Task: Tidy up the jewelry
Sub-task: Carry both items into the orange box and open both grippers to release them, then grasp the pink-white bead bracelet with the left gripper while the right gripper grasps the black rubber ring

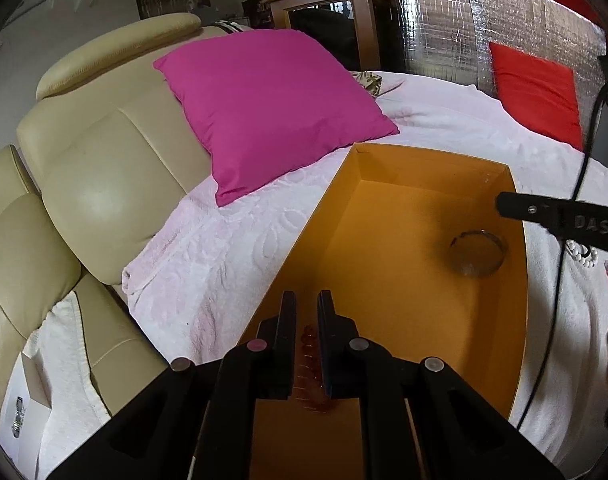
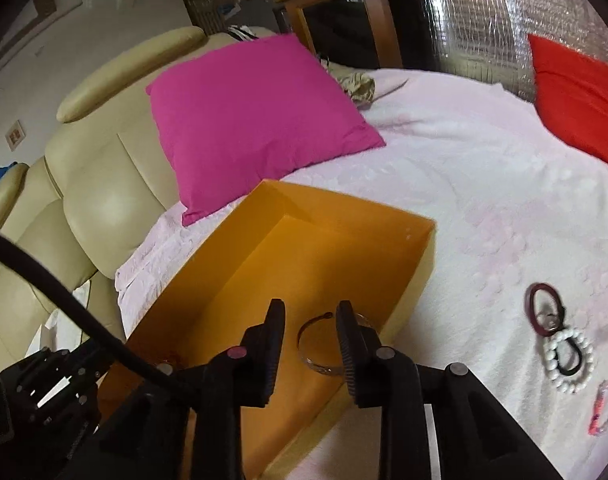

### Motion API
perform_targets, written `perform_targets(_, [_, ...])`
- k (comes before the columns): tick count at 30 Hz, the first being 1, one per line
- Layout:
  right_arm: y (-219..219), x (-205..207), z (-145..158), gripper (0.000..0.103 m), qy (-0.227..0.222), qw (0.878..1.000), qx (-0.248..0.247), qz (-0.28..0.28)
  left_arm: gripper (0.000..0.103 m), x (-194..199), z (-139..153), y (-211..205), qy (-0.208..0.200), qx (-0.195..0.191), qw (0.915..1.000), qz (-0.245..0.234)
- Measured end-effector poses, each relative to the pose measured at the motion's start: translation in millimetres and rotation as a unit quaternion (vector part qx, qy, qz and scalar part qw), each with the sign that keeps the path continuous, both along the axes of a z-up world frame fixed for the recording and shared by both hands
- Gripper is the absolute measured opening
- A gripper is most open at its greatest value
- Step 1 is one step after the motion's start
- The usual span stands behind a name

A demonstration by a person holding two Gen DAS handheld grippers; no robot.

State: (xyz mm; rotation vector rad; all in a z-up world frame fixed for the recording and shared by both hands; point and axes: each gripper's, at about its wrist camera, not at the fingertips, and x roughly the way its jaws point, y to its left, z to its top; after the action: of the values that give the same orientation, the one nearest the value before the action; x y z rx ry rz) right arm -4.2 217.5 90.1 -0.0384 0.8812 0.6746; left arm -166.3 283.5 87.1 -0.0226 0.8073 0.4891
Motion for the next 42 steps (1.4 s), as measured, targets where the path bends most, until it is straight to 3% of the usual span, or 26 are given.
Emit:
perform_targets(7, [-42,-5,15,0.030,-0.019,1.000,0.005,-0.023,0.013,3,8,-12,-0.007,0.017,0.9998,-0.001])
perform_targets(10, [-70,-7,22,0.030,-0.026,0.999,0.004,-0.038,0.020,5,12,-22,-0.013,0.027,0.9995,-0.006])
perform_targets(20, [-170,-22,43,0.030,-0.045,0.995,-0.015,-0.086,0.025,16,27,-59,-0.029,0.051,0.9978,-0.031])
perform_targets(24, [-212,-33,44,0.050,-0.049,0.992,-0.023,-0.113,0.030,23,31,-81,-0.034,0.059,0.9965,-0.049])
perform_targets(30, [-267,-47,37,0.051,-0.046,0.987,-0.031,-0.148,0.036,36,34,-118,-0.036,0.069,0.9939,-0.078])
perform_targets(33, [-294,-53,33,0.051,-0.044,0.985,-0.030,-0.165,0.055,46,31,-138,-0.032,0.056,0.9930,-0.099])
perform_targets(37, [-348,-56,22,0.051,-0.033,0.976,-0.017,-0.212,0.059,68,13,-168,-0.002,-0.001,0.9872,-0.159])
perform_targets(38, [-365,-55,17,0.051,-0.025,0.973,-0.008,-0.228,0.059,76,5,-176,0.014,-0.026,0.9838,-0.177])
perform_targets(42, [-410,-46,-5,0.050,0.017,0.965,0.013,-0.261,0.059,95,-15,-199,0.049,-0.066,0.9740,-0.211])
